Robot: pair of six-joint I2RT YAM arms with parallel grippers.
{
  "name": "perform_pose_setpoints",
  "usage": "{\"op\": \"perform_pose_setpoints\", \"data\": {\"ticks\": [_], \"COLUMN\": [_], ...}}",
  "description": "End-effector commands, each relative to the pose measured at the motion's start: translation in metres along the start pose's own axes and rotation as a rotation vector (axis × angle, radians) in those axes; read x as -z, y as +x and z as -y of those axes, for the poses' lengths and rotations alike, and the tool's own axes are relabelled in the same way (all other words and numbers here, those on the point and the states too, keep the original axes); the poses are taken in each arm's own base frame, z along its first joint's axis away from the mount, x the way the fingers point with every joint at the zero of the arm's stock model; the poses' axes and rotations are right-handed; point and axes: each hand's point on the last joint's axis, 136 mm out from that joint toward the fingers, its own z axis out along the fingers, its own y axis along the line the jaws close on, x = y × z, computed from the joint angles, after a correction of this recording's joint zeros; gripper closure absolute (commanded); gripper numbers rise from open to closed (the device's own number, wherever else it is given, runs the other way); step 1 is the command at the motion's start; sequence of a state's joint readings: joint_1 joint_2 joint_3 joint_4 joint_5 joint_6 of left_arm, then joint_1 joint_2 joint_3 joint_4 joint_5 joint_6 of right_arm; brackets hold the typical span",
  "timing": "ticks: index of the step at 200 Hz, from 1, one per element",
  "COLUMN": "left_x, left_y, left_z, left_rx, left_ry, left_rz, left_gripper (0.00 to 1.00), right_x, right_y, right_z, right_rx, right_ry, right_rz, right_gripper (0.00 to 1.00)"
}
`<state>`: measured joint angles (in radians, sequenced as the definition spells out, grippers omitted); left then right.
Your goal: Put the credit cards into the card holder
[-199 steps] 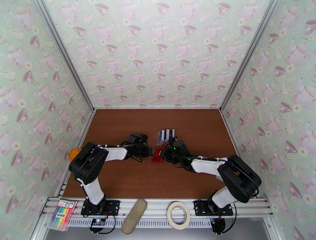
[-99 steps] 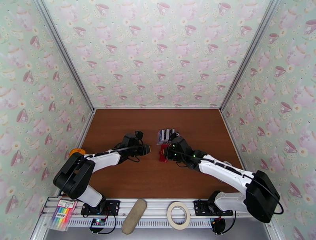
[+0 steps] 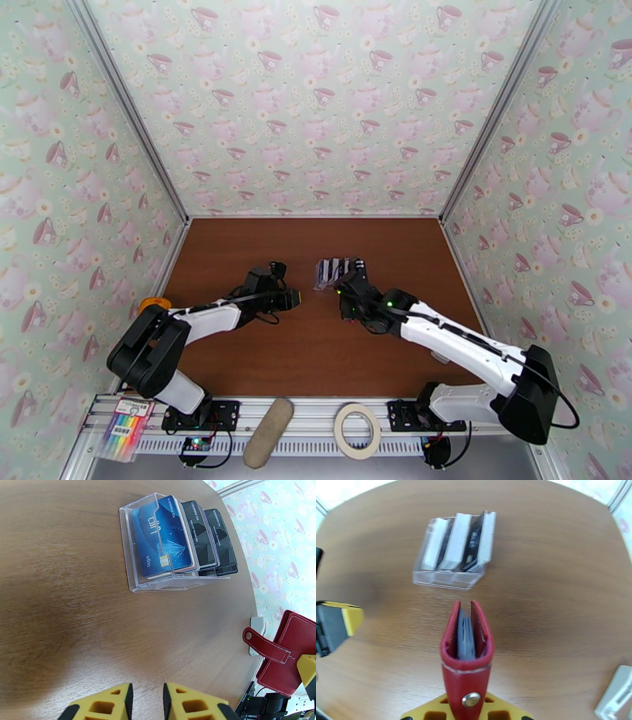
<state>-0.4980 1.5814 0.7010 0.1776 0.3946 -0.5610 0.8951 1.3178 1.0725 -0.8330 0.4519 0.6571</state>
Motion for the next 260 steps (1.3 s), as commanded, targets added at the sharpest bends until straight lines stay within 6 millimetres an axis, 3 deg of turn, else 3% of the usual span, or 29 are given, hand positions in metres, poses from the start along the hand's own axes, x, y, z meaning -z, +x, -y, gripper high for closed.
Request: {"op": "perform_pose_setpoints", "data": {"ticks": [1, 47, 106, 200, 260], "left_x": [-0.003, -0.002, 0.001, 0.021, 0.027], "left_y": [0.001, 0.000, -0.001, -0.012, -0.017], "left_z": [-0.007, -0.008, -0.011, -0.034, -0.037], "left_rx": [0.000, 0.001, 0.008, 0.104, 0.119], "left_ry": [-0.017, -0.025, -0.041, -0.054, -0.043], "left_rz": [0.005, 0.008, 0.013, 0.101, 0.128], "left_gripper": [0.73, 0.73, 0.73, 0.72, 0.73], "right_x": [0.002, -0.003, -0.020, -0.051, -0.073], "right_y": [-0.003, -0.005, -0.001, 0.022, 0.039], "right_z": [0.016, 0.017, 0.004, -0.026, -0.049], "right_rx": [0.087, 0.197, 0.312, 0.441, 0.491], "right_ry": [0.157, 0.340, 0.483, 0.543, 0.541], "right_rz": [0.012, 0.007, -0.012, -0.077, -0.117], "right_gripper": [0.96, 0.96, 0.95, 0.93, 0.92]}}
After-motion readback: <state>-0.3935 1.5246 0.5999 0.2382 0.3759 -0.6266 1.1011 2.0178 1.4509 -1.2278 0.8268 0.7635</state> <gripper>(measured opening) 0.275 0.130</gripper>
